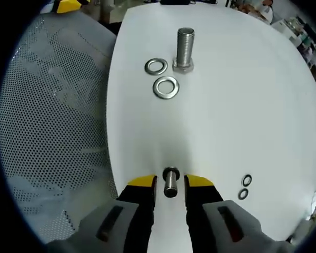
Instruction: Place the washer onto the threaded stud by aligning its center hole with the stud, sliding it down to the base, and recovering from edge contact or off-axis alignment until the washer reaches the visible bottom stop.
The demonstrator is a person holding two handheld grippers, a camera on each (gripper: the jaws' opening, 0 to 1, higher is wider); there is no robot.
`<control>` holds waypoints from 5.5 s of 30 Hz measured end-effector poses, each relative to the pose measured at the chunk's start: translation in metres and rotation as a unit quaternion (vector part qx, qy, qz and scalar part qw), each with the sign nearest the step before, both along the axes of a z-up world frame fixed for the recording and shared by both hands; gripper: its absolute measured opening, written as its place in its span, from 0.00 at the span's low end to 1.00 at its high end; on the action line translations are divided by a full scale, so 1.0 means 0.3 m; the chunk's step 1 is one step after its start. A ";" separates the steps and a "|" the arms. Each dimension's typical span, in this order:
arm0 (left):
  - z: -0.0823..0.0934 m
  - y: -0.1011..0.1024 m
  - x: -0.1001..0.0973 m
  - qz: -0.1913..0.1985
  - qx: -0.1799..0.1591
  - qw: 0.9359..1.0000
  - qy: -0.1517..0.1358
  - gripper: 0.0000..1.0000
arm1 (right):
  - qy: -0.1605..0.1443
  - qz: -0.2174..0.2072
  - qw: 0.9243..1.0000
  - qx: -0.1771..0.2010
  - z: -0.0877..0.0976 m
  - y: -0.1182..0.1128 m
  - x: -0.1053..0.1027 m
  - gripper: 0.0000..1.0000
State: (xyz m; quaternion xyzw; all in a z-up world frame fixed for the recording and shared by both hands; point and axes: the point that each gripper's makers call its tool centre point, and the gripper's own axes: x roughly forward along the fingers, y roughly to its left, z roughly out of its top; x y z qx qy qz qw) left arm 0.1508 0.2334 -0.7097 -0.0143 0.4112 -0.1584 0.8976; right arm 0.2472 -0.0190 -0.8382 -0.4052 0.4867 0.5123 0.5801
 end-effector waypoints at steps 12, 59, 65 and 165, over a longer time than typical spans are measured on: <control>0.000 0.000 0.000 0.000 0.000 1.000 0.000 0.08 | -0.022 -0.075 0.996 0.041 0.051 -0.087 0.077 0.27; -0.005 0.010 0.002 0.011 0.004 1.000 0.004 0.06 | -0.082 -0.278 0.948 0.131 -0.006 -0.197 0.330 0.18; -0.006 0.011 0.002 0.011 0.005 1.000 0.005 0.06 | -0.082 -0.278 0.948 0.133 -0.006 -0.193 0.333 0.17; 0.002 0.002 0.003 0.003 -0.002 1.000 -0.002 0.06 | -0.032 -0.027 0.998 0.039 0.136 0.026 0.002 0.14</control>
